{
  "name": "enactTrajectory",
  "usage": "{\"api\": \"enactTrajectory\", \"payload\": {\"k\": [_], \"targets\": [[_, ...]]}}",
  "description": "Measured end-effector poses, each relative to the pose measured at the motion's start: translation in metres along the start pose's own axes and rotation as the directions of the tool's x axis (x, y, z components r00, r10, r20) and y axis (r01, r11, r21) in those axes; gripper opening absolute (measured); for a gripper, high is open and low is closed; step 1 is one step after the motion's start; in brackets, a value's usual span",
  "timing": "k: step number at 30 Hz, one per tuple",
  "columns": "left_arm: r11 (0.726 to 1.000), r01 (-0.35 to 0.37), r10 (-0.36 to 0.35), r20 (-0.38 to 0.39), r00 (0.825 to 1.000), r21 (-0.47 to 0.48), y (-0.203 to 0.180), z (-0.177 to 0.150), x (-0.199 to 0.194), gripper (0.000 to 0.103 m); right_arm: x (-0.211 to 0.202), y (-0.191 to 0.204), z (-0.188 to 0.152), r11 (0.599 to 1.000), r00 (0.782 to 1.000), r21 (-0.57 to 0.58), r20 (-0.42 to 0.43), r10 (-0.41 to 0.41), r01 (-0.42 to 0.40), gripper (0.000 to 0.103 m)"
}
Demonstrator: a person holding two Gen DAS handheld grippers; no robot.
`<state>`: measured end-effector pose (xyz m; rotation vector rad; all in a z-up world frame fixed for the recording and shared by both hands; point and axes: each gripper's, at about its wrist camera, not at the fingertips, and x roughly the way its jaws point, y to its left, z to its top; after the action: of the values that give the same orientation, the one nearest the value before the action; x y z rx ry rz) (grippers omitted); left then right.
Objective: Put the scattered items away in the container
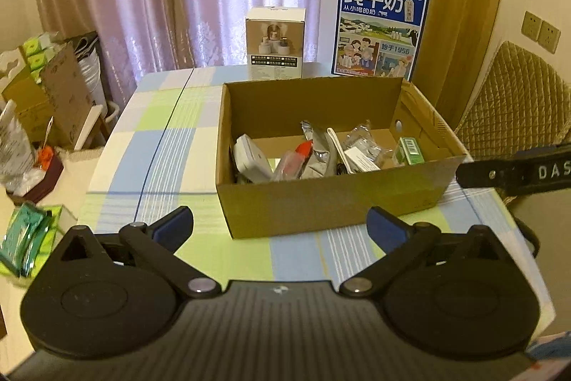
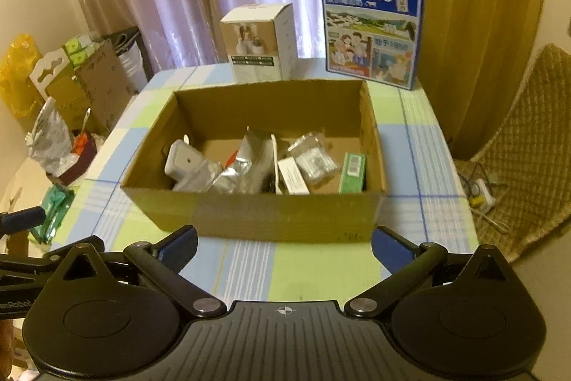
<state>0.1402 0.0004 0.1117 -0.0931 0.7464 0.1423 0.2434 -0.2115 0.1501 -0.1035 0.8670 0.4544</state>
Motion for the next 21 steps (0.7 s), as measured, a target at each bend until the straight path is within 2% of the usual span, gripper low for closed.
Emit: {"api": "enactTrajectory", "payload": {"k": [9,21], "targets": [[0.998,-0.052,0.052,0.016,0.999,-0.026,-0.009,-0.006,-0.05,0.102,-0.046,0.0,-0.017,1.0,1.0,0.026,0.017,0.003,-0.004,0.101],[0.999,-0.028,0.031,0.067,0.997,-0.033,-0.017,-0.007,-0.097,0.102,-0.091,-0.004,-0.03,0.999,0.999,0.041,0.041,-0.015,0.013,0.101]]}}
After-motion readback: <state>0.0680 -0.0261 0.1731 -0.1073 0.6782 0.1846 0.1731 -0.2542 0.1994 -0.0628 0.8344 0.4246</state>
